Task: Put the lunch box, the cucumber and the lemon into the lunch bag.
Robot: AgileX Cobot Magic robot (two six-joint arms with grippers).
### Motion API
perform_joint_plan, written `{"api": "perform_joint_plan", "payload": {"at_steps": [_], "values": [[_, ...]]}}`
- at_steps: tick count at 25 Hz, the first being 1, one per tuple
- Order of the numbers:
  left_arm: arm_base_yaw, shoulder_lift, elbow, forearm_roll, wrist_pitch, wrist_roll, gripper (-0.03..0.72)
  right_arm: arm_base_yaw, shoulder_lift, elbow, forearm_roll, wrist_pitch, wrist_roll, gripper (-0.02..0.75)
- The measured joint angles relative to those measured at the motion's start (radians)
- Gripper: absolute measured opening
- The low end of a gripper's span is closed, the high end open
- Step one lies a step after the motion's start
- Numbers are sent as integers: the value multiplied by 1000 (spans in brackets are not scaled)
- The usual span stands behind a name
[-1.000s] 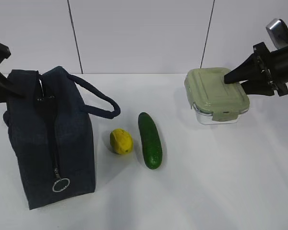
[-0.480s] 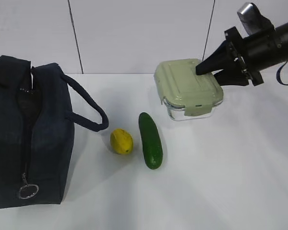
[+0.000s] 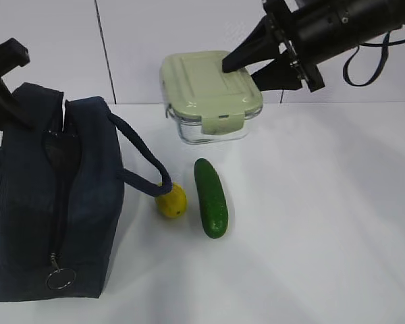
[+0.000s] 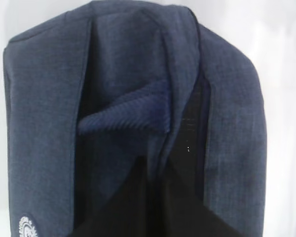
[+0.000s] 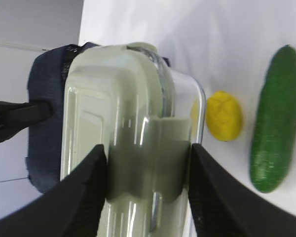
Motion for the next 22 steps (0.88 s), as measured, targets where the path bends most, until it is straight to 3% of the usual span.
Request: {"api": "perform_joint_plan", "payload": {"at_steps": [5, 14, 22], "values": [[-24, 0, 0, 54, -27, -70, -6, 97, 0, -49, -42, 9, 98, 380], [-30, 0, 0, 70, -39, -87, -6, 259, 0, -68, -118, -55, 204, 380], [-30, 0, 0, 70, -43, -90, -6, 304, 0, -70, -118, -129, 218, 380]]}}
